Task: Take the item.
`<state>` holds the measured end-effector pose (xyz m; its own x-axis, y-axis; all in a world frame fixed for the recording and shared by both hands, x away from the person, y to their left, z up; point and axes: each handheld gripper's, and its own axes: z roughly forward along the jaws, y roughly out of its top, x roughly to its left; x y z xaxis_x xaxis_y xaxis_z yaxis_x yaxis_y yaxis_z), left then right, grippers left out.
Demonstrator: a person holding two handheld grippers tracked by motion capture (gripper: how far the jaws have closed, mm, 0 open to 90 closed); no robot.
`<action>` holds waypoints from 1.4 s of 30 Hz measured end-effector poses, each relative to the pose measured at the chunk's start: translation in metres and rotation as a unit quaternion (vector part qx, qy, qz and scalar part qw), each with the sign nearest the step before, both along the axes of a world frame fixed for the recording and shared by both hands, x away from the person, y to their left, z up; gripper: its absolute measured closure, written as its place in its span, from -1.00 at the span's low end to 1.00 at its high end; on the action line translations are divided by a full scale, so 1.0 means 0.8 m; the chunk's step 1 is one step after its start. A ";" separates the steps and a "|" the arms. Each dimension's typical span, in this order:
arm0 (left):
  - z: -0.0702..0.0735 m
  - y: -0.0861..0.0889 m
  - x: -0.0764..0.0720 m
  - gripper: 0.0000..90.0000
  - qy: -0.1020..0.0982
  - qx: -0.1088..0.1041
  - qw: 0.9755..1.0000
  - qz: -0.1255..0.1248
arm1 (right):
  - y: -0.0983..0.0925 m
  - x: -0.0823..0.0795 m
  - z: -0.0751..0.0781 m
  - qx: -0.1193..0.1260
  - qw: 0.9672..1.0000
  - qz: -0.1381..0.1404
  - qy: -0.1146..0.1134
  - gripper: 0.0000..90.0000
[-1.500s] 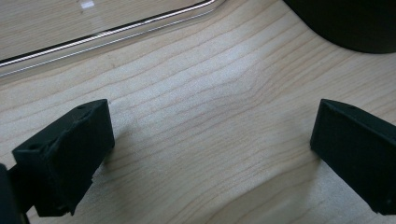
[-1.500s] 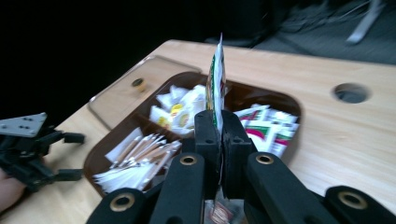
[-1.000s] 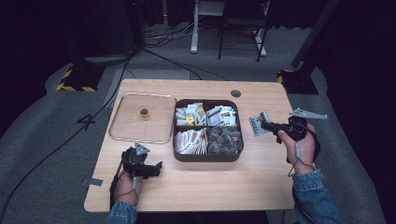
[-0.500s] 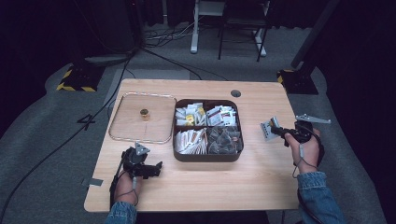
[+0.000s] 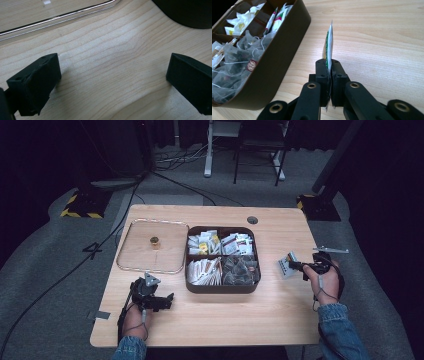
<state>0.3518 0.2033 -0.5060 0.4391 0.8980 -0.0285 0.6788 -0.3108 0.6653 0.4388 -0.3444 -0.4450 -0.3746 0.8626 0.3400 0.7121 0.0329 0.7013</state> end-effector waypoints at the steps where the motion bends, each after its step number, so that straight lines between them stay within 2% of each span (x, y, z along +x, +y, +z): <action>1: 0.000 0.000 0.000 -1.00 0.000 0.000 1.000 0.000 | -0.001 0.000 -0.001 -0.001 1.000 -0.002 0.001 0.94; 4: 0.000 0.000 0.000 -1.00 0.000 0.000 1.000 0.000 | -0.003 0.001 -0.003 0.000 1.000 -0.006 0.010 0.90; 7: 0.000 0.000 0.000 -1.00 0.000 0.000 1.000 0.000 | -0.005 0.002 -0.007 0.000 1.000 -0.008 0.017 0.73; 11: 0.000 0.000 0.000 -1.00 0.000 0.000 1.000 0.000 | -0.011 0.001 -0.010 0.014 0.999 -0.019 0.022 0.50; 15: 0.000 0.000 0.000 -1.00 0.000 0.000 1.000 0.000 | -0.014 0.001 -0.013 0.016 0.999 -0.022 0.019 0.33; 19: 0.000 0.000 0.000 -1.00 0.000 0.000 1.000 0.000 | -0.018 0.001 -0.015 0.010 0.999 -0.029 0.015 0.19; 21: 0.000 0.000 0.000 -1.00 0.000 0.000 1.000 0.000 | -0.022 0.001 -0.016 0.005 0.999 -0.041 0.023 0.13; 24: 0.000 0.000 0.000 -1.00 0.000 0.000 1.000 0.000 | -0.030 0.000 -0.017 -0.019 0.998 -0.063 0.026 0.11; 26: 0.000 0.000 0.000 -1.00 0.000 0.000 1.000 0.000 | -0.037 -0.003 -0.014 -0.026 0.997 -0.076 0.016 0.09; 31: 0.000 0.000 0.000 -1.00 0.000 0.000 1.000 0.000 | -0.038 -0.008 -0.006 -0.027 0.997 -0.075 0.000 0.08; 34: 0.000 0.000 0.000 -1.00 0.000 0.000 1.000 0.000 | -0.037 -0.013 0.000 -0.021 0.998 -0.063 -0.011 0.08; 42: 0.000 0.000 0.000 -1.00 0.000 0.000 1.000 0.000 | -0.022 -0.036 0.029 0.004 0.998 -0.024 -0.059 0.08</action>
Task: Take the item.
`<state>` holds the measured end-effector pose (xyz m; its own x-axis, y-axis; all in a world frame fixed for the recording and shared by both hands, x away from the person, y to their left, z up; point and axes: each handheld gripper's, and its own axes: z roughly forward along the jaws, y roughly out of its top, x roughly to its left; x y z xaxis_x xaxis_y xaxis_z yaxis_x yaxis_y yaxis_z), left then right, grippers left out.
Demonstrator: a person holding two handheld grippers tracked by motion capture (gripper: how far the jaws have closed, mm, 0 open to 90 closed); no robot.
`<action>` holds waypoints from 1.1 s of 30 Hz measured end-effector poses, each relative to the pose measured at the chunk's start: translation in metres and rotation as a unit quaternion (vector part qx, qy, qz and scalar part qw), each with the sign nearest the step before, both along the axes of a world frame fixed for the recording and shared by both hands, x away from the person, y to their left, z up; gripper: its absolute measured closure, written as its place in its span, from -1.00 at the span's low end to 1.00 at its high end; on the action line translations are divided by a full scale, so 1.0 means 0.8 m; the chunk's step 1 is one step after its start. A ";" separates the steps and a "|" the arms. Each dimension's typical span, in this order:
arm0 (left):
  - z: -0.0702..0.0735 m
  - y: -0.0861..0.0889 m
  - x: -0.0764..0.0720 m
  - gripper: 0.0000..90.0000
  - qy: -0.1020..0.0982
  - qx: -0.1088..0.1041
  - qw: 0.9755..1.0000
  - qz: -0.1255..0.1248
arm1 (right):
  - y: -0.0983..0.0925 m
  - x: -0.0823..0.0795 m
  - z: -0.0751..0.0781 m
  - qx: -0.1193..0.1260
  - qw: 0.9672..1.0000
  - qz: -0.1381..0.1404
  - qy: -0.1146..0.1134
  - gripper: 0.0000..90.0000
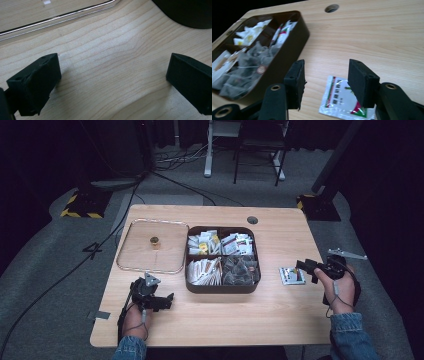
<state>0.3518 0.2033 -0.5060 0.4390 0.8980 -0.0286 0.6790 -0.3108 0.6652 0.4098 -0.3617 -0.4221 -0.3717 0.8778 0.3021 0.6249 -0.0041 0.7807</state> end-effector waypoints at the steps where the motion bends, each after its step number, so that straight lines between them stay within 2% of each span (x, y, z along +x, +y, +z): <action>1: 0.000 0.000 0.000 -1.00 0.000 0.000 1.000 0.000 | 0.003 -0.003 0.002 -0.001 1.000 0.005 -0.001 0.08; 9: 0.000 0.000 0.000 -1.00 0.000 0.000 1.000 0.000 | 0.029 -0.031 0.025 -0.006 0.997 0.061 -0.042 0.07; 16: 0.000 0.000 0.000 -1.00 0.000 0.000 1.000 0.000 | 0.054 -0.055 0.031 -0.009 0.993 0.105 -0.049 0.07; 20: 0.000 0.000 0.000 -1.00 0.000 0.000 1.000 0.000 | 0.069 -0.065 0.027 -0.013 0.990 0.131 -0.045 0.07; 21: 0.000 0.000 0.000 -1.00 0.000 0.000 1.000 0.000 | 0.075 -0.070 0.024 -0.016 0.988 0.145 -0.043 0.07; 23: 0.000 0.000 0.000 -1.00 0.000 0.000 1.000 0.000 | 0.078 -0.072 0.022 -0.016 0.987 0.152 -0.044 0.06; 25: 0.000 0.000 0.000 -1.00 0.000 0.000 1.000 0.000 | 0.085 -0.076 0.019 -0.019 0.984 0.170 -0.048 0.03; 28: 0.000 0.000 0.000 -1.00 0.000 0.000 1.000 0.000 | 0.094 -0.083 0.010 -0.020 0.979 0.191 -0.065 0.03; 33: 0.000 0.000 0.000 -1.00 0.000 0.000 1.000 0.000 | 0.106 -0.088 -0.011 -0.033 0.976 0.208 -0.050 0.03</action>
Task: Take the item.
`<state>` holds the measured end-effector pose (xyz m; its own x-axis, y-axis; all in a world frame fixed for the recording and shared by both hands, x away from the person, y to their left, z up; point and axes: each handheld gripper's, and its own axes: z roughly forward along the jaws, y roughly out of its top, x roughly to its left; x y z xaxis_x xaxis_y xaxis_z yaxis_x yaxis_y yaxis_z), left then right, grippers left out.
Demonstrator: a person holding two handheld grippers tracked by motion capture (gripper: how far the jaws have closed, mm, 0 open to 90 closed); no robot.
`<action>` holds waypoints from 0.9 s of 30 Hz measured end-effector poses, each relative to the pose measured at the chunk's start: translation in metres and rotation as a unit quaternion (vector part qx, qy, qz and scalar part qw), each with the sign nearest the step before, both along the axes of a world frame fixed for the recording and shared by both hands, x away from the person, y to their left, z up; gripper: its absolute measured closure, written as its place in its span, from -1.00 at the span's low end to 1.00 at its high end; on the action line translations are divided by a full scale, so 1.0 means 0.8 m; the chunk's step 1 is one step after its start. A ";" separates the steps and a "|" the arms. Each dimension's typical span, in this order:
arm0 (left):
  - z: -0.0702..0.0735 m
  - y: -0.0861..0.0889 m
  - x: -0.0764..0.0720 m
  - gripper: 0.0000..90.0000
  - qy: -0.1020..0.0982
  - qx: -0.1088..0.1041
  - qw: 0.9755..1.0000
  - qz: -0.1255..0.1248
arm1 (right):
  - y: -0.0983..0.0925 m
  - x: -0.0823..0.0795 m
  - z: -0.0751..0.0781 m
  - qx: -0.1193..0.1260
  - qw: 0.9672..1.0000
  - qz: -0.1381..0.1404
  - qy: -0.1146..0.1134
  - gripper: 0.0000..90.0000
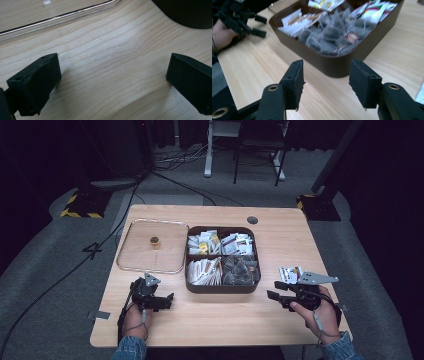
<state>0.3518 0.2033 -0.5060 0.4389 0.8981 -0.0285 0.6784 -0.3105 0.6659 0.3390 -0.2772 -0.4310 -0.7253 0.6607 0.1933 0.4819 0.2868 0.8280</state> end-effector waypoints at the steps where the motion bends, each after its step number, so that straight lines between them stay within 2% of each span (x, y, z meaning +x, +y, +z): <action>1: 0.000 0.000 0.000 -1.00 0.000 0.001 1.000 0.000 | 0.002 -0.001 -0.005 -0.003 1.000 0.003 0.002 0.03; 9: 0.000 0.000 0.000 -1.00 0.000 0.000 1.000 0.000 | 0.013 0.002 -0.043 -0.025 0.999 0.018 0.022 -0.03; 14: 0.000 0.000 0.000 -1.00 0.000 0.000 1.000 0.000 | 0.015 0.006 -0.058 -0.036 0.999 0.021 0.027 -0.09; 17: 0.000 0.000 0.000 -1.00 0.000 0.000 1.000 0.000 | 0.018 0.009 -0.065 -0.037 0.999 0.023 0.027 -0.14; 23: 0.000 0.000 0.000 -1.00 0.000 0.000 1.000 0.000 | 0.024 0.014 -0.078 -0.060 0.998 0.026 0.015 -0.27; 27: 0.000 0.000 0.000 -1.00 0.000 0.000 1.000 0.000 | 0.028 0.016 -0.087 -0.088 0.996 0.032 0.013 -0.42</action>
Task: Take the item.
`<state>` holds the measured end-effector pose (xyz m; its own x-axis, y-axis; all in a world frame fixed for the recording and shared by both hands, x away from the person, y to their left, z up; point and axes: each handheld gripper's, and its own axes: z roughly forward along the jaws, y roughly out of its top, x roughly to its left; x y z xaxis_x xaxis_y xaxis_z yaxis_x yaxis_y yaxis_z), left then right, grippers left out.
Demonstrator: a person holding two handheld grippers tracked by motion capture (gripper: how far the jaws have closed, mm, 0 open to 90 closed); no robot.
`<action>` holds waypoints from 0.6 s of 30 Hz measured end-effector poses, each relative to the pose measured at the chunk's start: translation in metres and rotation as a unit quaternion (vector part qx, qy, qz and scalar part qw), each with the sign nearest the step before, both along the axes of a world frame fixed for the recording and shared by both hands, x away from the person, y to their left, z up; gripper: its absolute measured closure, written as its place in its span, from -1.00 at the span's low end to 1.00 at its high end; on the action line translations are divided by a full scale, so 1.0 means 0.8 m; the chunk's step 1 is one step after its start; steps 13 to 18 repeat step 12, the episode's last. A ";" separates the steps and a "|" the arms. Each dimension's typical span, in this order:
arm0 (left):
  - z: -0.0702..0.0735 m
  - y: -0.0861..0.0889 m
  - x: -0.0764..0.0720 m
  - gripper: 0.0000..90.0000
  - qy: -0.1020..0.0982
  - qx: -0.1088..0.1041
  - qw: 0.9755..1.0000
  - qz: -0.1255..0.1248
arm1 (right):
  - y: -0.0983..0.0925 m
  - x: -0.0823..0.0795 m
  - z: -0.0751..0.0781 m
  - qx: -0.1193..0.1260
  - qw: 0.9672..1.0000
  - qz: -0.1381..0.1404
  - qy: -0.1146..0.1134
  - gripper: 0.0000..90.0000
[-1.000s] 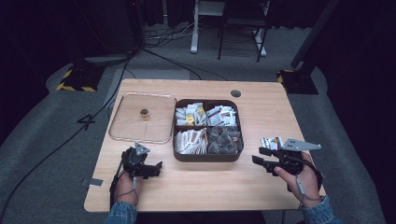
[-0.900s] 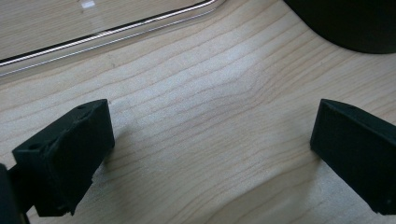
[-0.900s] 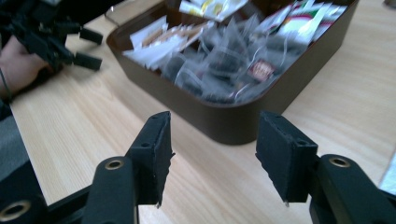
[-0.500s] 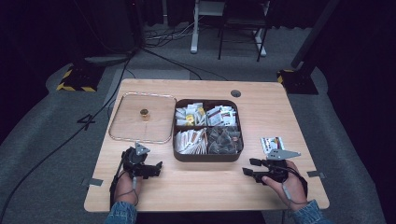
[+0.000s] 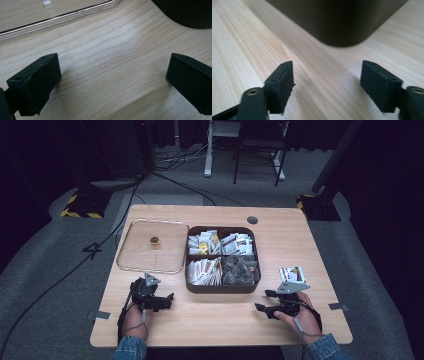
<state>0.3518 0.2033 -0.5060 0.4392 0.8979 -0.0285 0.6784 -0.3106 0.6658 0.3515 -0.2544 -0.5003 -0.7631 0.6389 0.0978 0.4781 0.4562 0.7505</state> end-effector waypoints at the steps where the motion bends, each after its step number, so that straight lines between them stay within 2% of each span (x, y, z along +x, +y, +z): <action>1: 0.000 0.000 0.000 -1.00 0.000 0.000 1.000 0.000 | 0.001 0.000 -0.003 -0.004 1.000 0.001 -0.004 -0.51; 5: 0.000 0.000 0.000 -1.00 0.000 0.000 1.000 0.000 | 0.010 0.001 -0.006 -0.044 0.998 0.029 -0.030 -0.75; 7: 0.000 0.000 0.000 -1.00 0.000 0.000 1.000 0.000 | 0.012 0.002 -0.006 -0.047 0.998 0.036 -0.026 -0.80; 18: 0.000 -0.001 -0.001 -1.00 0.001 0.002 1.000 0.006 | 0.012 0.002 -0.006 -0.047 0.998 0.037 -0.026 -0.81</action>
